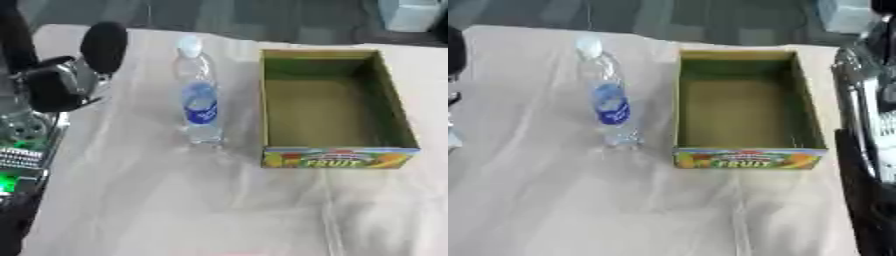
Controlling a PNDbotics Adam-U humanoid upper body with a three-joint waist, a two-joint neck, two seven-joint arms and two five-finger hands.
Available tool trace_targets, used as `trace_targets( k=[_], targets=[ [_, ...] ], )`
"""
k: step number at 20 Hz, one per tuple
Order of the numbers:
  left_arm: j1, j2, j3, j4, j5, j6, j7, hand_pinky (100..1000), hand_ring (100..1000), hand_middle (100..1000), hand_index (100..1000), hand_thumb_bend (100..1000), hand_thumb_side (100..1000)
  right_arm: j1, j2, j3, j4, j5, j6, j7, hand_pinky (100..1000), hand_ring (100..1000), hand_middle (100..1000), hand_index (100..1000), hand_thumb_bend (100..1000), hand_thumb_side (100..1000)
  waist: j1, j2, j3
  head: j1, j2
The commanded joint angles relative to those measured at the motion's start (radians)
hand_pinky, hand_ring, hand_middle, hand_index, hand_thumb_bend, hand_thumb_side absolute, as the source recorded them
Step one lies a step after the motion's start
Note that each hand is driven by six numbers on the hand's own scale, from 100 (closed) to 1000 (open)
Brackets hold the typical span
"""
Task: Pick up objects on the table and place them in the box.
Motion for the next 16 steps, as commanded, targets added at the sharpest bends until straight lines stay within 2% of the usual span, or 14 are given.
trace_targets(
  k=[1,6,11,13,14,15,16],
  targets=[
    [-0.007,0.008,-0.001,-0.017,0.006,0.002,-0.007,812,833,1000,920,490,823,-0.006,0.000,-0.002,-0.013,-0.007,0.002,0.006,790,851,934,938,100,1000,0.007,-0.015,-0.003,-0.005,0.012],
    [-0.005,0.005,-0.003,-0.017,0.008,0.008,-0.012,808,829,1000,920,483,828,-0.001,0.002,-0.001,-0.013,-0.013,0.004,0.012,789,851,933,938,100,1000,0.010,-0.013,-0.007,0.003,0.040],
    [0.003,0.007,-0.006,-0.017,0.009,0.018,-0.021,792,819,1000,923,477,831,0.002,0.000,0.000,-0.013,-0.017,0.004,0.017,787,849,932,939,100,1000,0.014,-0.012,-0.013,0.001,0.046],
    [0.025,0.027,-0.016,-0.017,0.017,0.049,-0.042,720,801,1000,933,478,826,0.005,-0.005,0.003,-0.013,-0.018,0.005,0.022,785,849,930,939,100,1000,0.018,-0.011,-0.019,0.008,0.050],
    [0.038,0.042,-0.024,-0.017,0.024,0.075,-0.060,716,799,1000,936,486,820,0.007,-0.008,0.005,-0.013,-0.019,0.007,0.024,785,849,929,938,100,1000,0.019,-0.010,-0.022,0.013,0.053],
    [0.054,0.061,-0.032,-0.017,0.034,0.104,-0.083,713,800,1000,946,534,788,0.011,-0.011,0.006,-0.013,-0.021,0.008,0.027,783,851,928,938,100,1000,0.022,-0.010,-0.024,0.018,0.056],
    [0.065,0.079,-0.039,-0.017,0.046,0.133,-0.105,714,800,1000,945,529,791,0.015,-0.012,0.007,-0.013,-0.022,0.010,0.030,783,850,928,938,100,1000,0.024,-0.009,-0.027,0.022,0.059]
  ],
)
